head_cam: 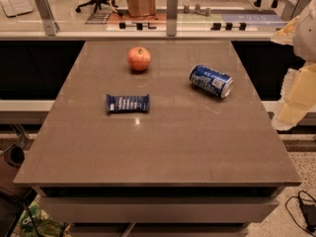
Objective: Place pepsi can upright
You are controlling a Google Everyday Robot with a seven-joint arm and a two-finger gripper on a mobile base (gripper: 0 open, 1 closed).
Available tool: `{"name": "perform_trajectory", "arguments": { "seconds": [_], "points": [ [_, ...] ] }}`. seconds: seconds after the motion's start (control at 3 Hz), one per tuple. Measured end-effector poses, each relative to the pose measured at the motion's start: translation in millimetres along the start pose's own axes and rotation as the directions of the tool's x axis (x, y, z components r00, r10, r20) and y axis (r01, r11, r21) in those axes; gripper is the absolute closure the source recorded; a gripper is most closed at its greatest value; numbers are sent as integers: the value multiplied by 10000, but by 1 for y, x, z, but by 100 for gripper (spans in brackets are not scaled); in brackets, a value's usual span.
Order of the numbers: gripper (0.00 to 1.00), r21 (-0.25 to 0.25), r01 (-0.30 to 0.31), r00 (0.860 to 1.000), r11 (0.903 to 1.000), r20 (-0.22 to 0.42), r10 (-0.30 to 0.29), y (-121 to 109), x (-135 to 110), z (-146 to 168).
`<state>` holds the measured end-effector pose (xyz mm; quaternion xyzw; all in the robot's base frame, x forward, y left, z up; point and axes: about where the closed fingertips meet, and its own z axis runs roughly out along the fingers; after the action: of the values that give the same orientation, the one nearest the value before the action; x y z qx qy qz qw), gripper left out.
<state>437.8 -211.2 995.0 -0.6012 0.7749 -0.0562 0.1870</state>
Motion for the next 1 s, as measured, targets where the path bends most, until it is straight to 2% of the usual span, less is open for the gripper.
{"name": "perform_trajectory", "arguments": {
  "seconds": [0.33,0.67,1.0],
  "points": [
    [0,17,8,10000,10000,24,-8,-1,-1,0],
    [0,-84,-281,9972,9996,697,286,-14,-4,5],
    [0,-595,-825,9848,9948,1482,905,-32,-11,19]
  ]
}}
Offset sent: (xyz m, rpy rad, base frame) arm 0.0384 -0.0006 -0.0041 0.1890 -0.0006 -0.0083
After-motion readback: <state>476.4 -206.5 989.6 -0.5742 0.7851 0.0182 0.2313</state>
